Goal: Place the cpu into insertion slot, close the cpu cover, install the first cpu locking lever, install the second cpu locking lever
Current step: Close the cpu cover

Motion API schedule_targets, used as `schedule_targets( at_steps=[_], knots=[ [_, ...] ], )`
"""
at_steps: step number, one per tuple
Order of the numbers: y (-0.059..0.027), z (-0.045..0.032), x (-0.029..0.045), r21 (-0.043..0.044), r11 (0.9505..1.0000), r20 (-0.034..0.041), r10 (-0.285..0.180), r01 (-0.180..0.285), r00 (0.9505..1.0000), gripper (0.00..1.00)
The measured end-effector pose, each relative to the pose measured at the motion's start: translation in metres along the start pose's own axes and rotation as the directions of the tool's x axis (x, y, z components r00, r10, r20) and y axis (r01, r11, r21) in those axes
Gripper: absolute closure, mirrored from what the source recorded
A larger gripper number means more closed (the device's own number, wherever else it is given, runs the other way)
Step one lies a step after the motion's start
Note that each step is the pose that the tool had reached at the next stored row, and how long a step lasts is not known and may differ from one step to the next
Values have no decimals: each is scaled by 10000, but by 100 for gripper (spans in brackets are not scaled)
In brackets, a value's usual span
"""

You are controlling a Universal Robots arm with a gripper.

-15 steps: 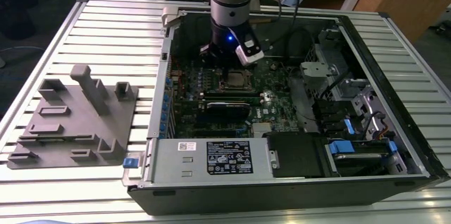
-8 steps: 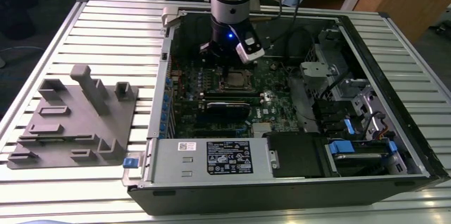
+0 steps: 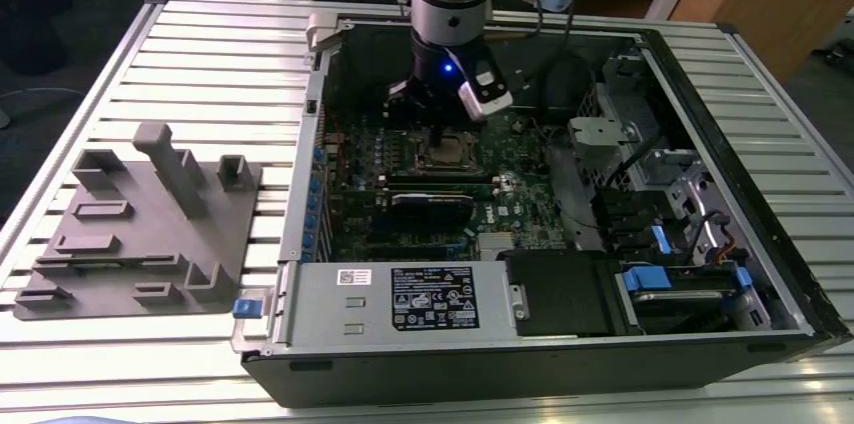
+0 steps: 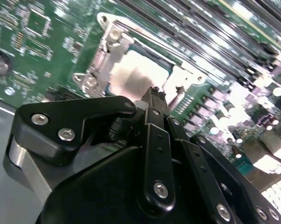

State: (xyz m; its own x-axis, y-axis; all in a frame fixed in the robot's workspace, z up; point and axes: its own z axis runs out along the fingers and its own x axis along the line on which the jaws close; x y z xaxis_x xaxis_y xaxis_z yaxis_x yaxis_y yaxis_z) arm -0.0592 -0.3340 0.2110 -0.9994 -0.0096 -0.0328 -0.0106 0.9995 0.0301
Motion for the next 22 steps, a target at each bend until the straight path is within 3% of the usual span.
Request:
schedule_targets(
  at_steps=[4, 10, 22],
  knots=[
    [-1, 3, -101, 1, 10000, -3, -1, 1, 10000, 89],
    [0, -48, -110, 1, 10000, -13, 1, -1, 10000, 89],
    [-43, -52, -138, 1, 10000, -16, 1, -1, 10000, 89]
  ],
)
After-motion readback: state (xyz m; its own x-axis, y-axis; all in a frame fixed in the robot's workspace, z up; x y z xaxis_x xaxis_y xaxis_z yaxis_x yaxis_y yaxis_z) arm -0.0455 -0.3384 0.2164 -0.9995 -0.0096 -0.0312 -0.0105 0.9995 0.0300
